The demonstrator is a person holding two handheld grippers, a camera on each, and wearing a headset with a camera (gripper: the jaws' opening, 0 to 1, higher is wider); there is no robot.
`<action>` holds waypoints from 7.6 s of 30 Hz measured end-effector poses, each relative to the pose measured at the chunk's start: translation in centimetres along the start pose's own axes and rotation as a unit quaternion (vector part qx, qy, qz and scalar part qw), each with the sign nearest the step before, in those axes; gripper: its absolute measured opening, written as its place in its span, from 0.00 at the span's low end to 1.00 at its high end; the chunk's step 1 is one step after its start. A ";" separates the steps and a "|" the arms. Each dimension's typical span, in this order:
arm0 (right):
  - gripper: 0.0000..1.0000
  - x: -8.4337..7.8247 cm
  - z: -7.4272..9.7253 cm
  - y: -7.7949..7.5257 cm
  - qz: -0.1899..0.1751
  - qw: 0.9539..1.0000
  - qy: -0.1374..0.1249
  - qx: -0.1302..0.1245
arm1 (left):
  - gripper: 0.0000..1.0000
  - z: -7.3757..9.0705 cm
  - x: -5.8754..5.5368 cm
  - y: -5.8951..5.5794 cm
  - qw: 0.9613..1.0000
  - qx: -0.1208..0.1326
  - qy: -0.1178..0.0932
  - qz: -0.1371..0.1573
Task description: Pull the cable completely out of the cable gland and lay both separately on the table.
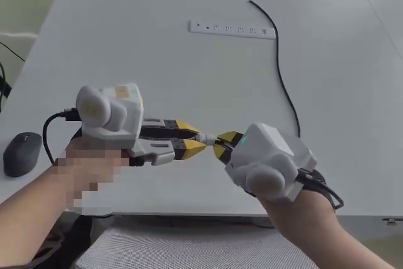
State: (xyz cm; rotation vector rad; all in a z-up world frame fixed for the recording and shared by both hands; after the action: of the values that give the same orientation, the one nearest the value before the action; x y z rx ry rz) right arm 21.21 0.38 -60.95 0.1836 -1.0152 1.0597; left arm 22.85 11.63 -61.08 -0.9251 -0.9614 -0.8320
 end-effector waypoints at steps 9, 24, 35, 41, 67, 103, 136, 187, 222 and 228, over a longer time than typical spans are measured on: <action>0.00 -0.4 0.0 -0.2 -0.024 1.000 -0.001 0.001 | 0.15 -0.3 0.0 -0.1 1.000 0.000 0.001 -0.002; 0.00 -2.0 -0.2 -1.0 -0.065 0.998 0.015 -0.006 | 0.15 -0.3 -0.3 0.2 1.000 0.008 0.000 0.004; 0.00 -4.4 -0.5 -2.3 -0.126 0.991 0.034 -0.025 | 0.15 -0.4 -0.1 0.5 1.000 0.008 -0.002 0.009; 0.00 -6.1 -0.8 -2.8 -0.193 0.979 0.044 -0.037 | 0.15 -0.6 -0.1 0.5 1.000 0.005 -0.005 0.010; 0.01 -8.8 -1.0 -2.1 -0.309 0.948 0.046 -0.058 | 0.15 0.0 -0.1 0.7 1.000 0.003 0.000 0.004; 0.11 1.2 -1.1 -0.5 0.011 1.000 -0.017 -0.007 | 0.15 1.0 0.4 1.6 1.000 0.010 -0.018 0.008; 0.00 0.6 -1.3 -0.6 0.021 1.000 -0.012 0.001 | 0.15 1.1 0.2 1.5 1.000 0.013 -0.018 0.003; 0.01 -8.0 -1.4 -2.4 -0.316 0.946 0.043 -0.051 | 0.15 1.1 0.5 1.7 1.000 0.011 -0.019 0.003; 0.11 1.4 -1.1 -1.1 0.039 0.999 -0.006 0.010 | 0.15 1.5 0.4 1.5 0.999 0.027 -0.023 0.007; 0.10 1.6 -1.4 -0.6 0.063 0.998 -0.007 0.025 | 0.15 1.5 0.5 1.5 0.999 0.027 -0.025 0.006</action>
State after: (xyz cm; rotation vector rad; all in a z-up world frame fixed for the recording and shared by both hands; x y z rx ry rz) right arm 22.75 1.89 -60.28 0.1696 -1.0249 1.1994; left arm 23.91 13.43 -60.56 -0.9086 -1.0150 -0.7720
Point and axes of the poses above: the centre of the closed fingertips' face, and the gripper's own axes: z roughly backward along the fingers, y roughly to its left, x roughly out of its top, the point moved 7 cm from there along z, roughly backward along the fingers, and after that the axes turned 4 degrees about -y, right-handed, at the moved point
